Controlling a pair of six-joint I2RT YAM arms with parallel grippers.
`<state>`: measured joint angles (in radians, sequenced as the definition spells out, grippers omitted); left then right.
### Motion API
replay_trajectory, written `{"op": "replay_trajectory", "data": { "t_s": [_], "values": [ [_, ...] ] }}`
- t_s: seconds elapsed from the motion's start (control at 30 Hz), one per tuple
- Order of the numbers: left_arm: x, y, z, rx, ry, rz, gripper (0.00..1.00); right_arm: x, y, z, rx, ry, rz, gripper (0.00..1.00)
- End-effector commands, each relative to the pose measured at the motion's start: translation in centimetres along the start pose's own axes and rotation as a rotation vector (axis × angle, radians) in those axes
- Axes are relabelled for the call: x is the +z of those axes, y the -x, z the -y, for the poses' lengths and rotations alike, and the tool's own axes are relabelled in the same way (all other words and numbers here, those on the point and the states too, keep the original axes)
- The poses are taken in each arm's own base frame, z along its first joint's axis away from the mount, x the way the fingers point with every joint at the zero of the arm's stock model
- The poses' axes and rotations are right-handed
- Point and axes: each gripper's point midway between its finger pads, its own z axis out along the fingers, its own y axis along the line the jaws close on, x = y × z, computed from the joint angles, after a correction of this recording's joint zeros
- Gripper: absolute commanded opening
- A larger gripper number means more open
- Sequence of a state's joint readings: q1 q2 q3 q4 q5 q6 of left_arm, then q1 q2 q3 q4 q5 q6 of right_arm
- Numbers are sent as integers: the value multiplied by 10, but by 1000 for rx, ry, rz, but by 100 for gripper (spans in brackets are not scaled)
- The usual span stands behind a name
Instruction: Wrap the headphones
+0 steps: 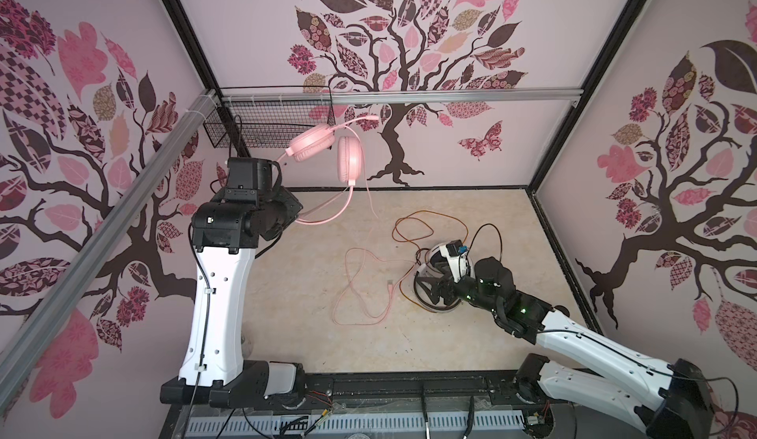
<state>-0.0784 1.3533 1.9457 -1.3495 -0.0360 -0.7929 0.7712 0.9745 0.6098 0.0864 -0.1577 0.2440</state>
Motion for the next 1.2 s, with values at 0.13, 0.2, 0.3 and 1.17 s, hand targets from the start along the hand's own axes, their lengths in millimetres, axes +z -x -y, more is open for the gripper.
{"op": "replay_trajectory", "data": {
  "t_s": [0.13,0.2,0.3,1.17],
  "values": [
    [-41,15,25,1,-169,100,0,38,12,-28,11,215,-12,82],
    [-43,13,28,8,-190,93,0,48,20,-20,43,204,-5,80],
    [-45,7,36,10,-244,67,0,52,33,-2,117,183,33,77],
    [-41,-77,-28,196,-135,-48,0,-10,-22,-21,0,335,47,76]
  ]
}}
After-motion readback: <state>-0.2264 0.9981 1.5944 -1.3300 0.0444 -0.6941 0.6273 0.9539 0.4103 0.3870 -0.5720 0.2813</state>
